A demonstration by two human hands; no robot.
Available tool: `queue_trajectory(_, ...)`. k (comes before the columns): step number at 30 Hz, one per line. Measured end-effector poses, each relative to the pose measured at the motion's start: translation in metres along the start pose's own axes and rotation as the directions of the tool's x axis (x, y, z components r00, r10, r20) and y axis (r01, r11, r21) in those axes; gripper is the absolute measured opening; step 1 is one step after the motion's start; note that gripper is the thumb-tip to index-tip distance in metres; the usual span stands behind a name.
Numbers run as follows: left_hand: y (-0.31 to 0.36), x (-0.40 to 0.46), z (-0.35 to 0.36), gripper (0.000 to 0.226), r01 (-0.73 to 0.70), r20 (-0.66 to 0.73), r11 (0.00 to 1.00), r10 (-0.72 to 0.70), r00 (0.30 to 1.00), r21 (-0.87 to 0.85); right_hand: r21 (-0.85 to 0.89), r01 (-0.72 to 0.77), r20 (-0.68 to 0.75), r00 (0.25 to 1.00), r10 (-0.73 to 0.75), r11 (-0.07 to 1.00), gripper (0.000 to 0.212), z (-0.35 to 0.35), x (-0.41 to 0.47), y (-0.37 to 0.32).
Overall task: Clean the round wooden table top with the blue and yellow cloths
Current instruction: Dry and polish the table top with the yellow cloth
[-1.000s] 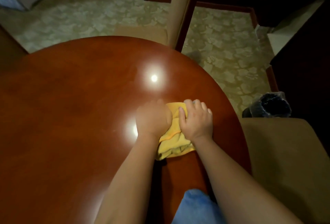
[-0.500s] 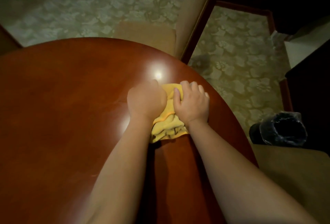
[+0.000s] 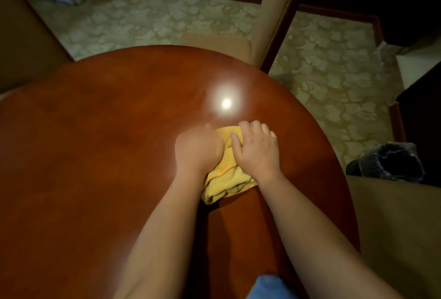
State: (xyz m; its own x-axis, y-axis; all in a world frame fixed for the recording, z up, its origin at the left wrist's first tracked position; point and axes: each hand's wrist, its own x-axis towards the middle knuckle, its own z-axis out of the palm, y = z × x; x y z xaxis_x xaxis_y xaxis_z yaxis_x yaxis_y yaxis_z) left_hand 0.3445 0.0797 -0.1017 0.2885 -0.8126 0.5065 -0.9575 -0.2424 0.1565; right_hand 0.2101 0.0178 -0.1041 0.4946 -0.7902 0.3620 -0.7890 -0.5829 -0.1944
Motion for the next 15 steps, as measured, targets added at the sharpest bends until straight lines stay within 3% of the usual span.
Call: queue_trajectory(15, -0.052, -0.179, -0.123, 0.025, 0.065, 0.079, 0.997, -0.068, 0.995, 0.039, 0.007, 0.020, 0.105, 0.994, -0.020, 1.000, 0.035, -0.047, -0.170, -0.131)
